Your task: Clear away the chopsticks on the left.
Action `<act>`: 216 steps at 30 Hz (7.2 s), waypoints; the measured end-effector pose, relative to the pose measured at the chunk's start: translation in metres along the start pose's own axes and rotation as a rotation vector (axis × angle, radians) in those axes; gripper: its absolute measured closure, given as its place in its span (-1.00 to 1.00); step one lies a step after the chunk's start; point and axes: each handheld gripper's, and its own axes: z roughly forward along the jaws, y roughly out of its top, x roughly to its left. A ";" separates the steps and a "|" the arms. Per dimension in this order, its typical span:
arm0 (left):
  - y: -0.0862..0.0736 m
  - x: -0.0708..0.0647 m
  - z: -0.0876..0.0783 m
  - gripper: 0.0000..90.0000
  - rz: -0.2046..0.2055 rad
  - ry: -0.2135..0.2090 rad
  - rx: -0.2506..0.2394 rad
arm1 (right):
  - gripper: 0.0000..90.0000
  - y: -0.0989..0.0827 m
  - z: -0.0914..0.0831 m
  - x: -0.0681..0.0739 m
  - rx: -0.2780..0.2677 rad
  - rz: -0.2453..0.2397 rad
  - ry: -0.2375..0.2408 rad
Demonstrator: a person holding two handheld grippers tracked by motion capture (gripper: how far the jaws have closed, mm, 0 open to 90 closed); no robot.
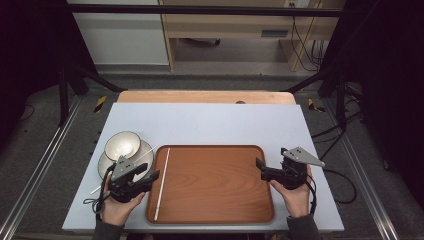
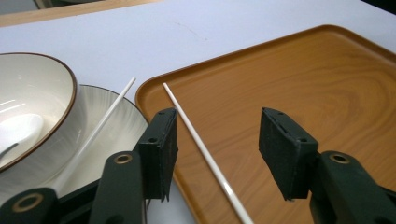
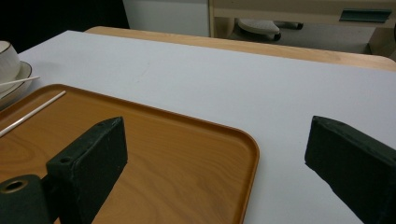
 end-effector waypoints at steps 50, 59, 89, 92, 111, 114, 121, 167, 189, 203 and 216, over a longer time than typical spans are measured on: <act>-0.036 0.099 0.001 0.41 0.059 0.065 0.193 | -0.86 -0.005 0.009 0.001 0.038 -0.016 0.014; -0.037 0.097 0.002 0.69 0.062 0.056 0.219 | -0.86 -0.006 0.010 0.001 0.044 -0.014 0.014; -0.028 0.056 -0.010 0.86 0.038 0.020 0.143 | -0.88 -0.005 0.006 -0.002 0.023 -0.007 0.017; -0.025 0.048 -0.011 0.86 0.029 0.024 0.120 | -0.89 -0.004 0.005 -0.003 0.023 -0.009 0.012; -0.017 -0.009 -0.008 0.86 -0.031 0.073 0.007 | -0.88 -0.004 0.006 -0.002 0.029 -0.012 0.001; -0.016 -0.016 -0.006 0.86 -0.035 0.098 0.000 | -0.88 -0.004 0.005 -0.002 0.025 -0.006 0.004; -0.013 -0.028 0.002 0.86 -0.081 0.128 -0.005 | -0.89 -0.003 0.005 0.000 0.024 -0.006 0.003; -0.041 -0.066 0.048 0.86 -0.267 0.237 0.007 | -0.88 -0.002 0.005 0.000 0.027 -0.010 0.016; -0.045 -0.067 0.054 0.86 -0.264 0.244 0.090 | -0.88 -0.003 0.007 0.001 0.036 -0.010 0.018; -0.044 -0.067 0.056 0.83 -0.274 0.254 0.092 | -0.88 -0.003 0.008 0.002 0.039 -0.015 0.024; -0.035 -0.063 0.047 0.56 -0.248 0.193 0.041 | -0.88 -0.002 0.006 0.000 0.031 -0.004 0.024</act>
